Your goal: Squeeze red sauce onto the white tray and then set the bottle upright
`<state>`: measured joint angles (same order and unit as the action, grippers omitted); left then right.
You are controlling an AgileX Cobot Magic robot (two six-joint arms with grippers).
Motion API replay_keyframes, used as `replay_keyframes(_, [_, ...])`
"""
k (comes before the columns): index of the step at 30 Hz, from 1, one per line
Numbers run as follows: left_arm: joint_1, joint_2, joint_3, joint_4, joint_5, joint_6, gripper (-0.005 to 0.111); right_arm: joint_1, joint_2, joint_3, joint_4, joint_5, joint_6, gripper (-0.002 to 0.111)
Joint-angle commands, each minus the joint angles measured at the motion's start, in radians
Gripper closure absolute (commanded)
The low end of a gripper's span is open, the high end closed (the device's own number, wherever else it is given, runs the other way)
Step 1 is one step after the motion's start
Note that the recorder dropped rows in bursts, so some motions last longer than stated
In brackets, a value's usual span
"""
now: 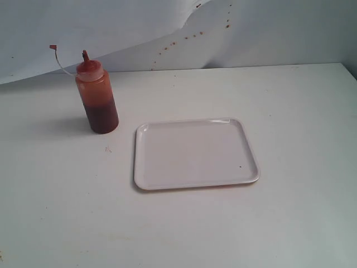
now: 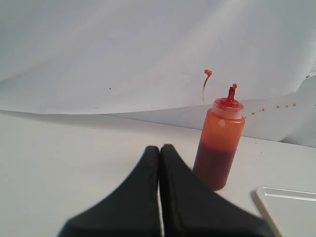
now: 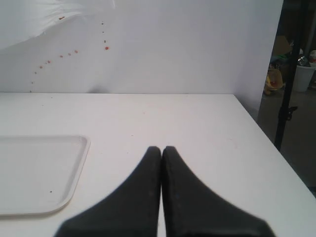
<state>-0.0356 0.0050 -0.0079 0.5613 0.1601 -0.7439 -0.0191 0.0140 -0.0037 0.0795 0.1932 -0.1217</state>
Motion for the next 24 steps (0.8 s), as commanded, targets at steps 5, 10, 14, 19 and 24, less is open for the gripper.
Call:
replay_keyframes(5, [0.003,-0.005,0.008,0.001,-0.008,-0.012,0.107,-0.004,0.003,0.004,0.006,0.004,0.0,0.108])
replay_keyframes(10, [0.003,-0.005,0.008,-0.003,-0.139,-0.013,0.107,-0.004,0.003,0.004,0.006,0.004,0.0,0.108])
replay_keyframes(14, [0.003,-0.005,0.008,-0.003,-0.431,-0.013,0.107,-0.004,0.003,0.004,0.006,0.004,0.0,0.108])
replay_keyframes(19, [0.003,-0.005,-0.062,-0.085,-0.414,-0.056,0.107,-0.004,0.003,0.004,0.006,0.004,0.0,0.108])
replay_keyframes(24, [0.003,-0.005,-0.207,-0.098,-0.244,-0.059,0.107,-0.004,0.003,0.004,0.006,0.004,0.0,0.108])
